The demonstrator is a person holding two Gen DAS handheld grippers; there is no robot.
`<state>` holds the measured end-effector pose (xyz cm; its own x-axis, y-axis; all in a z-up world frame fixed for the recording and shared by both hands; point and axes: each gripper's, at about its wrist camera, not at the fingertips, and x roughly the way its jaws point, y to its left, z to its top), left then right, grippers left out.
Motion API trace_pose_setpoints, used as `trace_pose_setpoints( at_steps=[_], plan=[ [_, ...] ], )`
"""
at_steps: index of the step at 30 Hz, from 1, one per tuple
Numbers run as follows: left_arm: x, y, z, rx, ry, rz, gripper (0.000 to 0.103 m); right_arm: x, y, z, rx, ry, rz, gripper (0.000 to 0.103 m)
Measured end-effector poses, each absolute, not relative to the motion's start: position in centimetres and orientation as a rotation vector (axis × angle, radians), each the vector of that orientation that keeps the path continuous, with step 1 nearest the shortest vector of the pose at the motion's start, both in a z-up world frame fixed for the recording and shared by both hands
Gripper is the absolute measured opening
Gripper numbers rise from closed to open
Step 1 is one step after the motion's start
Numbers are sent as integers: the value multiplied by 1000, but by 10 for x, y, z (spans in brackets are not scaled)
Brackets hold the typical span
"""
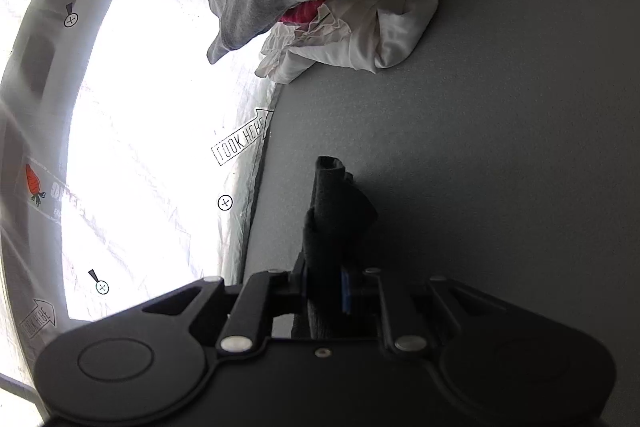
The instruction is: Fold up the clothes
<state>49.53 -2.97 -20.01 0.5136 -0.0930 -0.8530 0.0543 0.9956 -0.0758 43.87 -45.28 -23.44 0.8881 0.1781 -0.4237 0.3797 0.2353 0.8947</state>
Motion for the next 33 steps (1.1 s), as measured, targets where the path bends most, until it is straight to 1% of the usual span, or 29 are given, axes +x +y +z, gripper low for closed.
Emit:
trace_pose_setpoints(
  at_steps=[4,6,10,15,22,27,33],
  plan=[
    [477,-2,-187,-168,1000,-76,103,432,-436,-225,1507,361,-2,15],
    [467,11,-178,-179,967,-56,103,435,-422,-219,1531,343,62,15],
    [449,39,-166,-191,916,-5,103,439,-387,-205,1546,366,171,15],
    [435,74,-158,-229,908,32,103,447,-342,-198,1569,418,273,15],
    [422,125,-161,-226,937,61,103,443,-270,-209,1618,510,353,15],
    [421,153,-165,-207,947,62,103,448,-227,-230,1600,629,353,15],
    [421,175,-171,-199,961,41,103,444,-196,-256,1568,763,288,16]
  ],
)
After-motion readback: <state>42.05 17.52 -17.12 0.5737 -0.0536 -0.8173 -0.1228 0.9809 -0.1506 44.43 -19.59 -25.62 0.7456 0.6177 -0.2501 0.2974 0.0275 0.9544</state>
